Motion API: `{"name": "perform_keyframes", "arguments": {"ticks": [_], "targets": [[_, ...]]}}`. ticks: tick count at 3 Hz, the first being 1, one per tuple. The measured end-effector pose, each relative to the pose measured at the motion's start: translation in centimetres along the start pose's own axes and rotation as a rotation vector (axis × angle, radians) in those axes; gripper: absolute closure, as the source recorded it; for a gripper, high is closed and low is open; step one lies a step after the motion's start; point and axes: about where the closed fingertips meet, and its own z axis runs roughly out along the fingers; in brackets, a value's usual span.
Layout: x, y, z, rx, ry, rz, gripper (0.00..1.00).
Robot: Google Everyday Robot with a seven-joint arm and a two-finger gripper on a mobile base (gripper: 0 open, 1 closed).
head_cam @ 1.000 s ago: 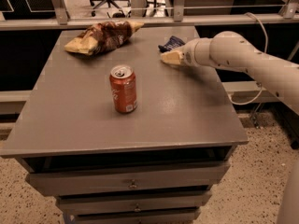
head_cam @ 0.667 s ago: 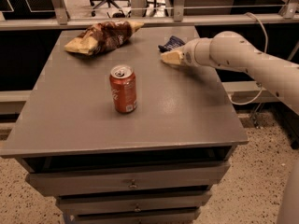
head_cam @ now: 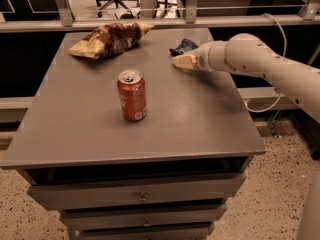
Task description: Move rxbar blueberry near coke can
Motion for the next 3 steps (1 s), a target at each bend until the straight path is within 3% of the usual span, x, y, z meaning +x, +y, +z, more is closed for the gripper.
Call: {"name": "perform_keyframes", "arguments": {"ticks": [2,3], "targets": [[0.0,0.02,0.02,0.0,0.0,0.0,0.38],[0.02,0.11,0.1,-0.002,0.0,0.0,0.07]]}}
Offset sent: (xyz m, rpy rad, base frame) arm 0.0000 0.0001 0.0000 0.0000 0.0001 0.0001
